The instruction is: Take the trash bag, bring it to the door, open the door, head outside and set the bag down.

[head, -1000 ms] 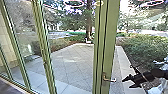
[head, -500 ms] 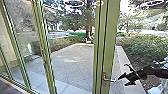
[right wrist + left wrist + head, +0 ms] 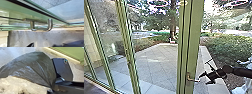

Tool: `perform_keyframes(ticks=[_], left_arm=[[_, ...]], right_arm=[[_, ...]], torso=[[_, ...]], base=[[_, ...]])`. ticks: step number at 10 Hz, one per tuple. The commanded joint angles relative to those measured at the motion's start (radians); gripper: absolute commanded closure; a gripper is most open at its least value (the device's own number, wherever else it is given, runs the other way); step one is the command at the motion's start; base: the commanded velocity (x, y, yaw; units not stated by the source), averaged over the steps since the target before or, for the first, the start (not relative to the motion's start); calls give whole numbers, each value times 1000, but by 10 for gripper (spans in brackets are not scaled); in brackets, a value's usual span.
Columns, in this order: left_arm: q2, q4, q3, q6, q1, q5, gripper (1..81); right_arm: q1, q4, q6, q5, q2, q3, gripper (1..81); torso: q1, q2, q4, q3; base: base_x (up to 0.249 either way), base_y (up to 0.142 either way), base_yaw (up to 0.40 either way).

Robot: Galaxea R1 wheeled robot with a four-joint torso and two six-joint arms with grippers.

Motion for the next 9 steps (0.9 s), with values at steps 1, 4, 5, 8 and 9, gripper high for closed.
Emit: perform_keyframes(ticks=[1, 4, 5, 8, 9], left_arm=[[0, -5, 3, -4, -58, 49, 811], [0, -5, 3, -4, -57, 51, 811], [-1, -6, 3, -4, -57, 49, 811], [-1, -8, 3, -4, -58, 49, 811], [-3, -16, 3, -4, -58, 49, 811]], right_arm=[[161, 32, 40, -21, 31, -52, 10], [163, 46, 82, -33, 105, -160, 10], [164, 48, 82, -64, 129, -205, 10], [166, 52, 82, -116, 197, -335, 10], [167, 58, 82, -135, 212, -366, 10]], torso=[[0, 0, 0, 0], [0, 0, 0, 0], [0, 0, 0, 0], [0, 0, 0, 0], [0, 0, 0, 0]], base=[[0, 0, 0], [0, 0, 0], [0, 0, 0], [0, 0, 0], [0, 0, 0]])
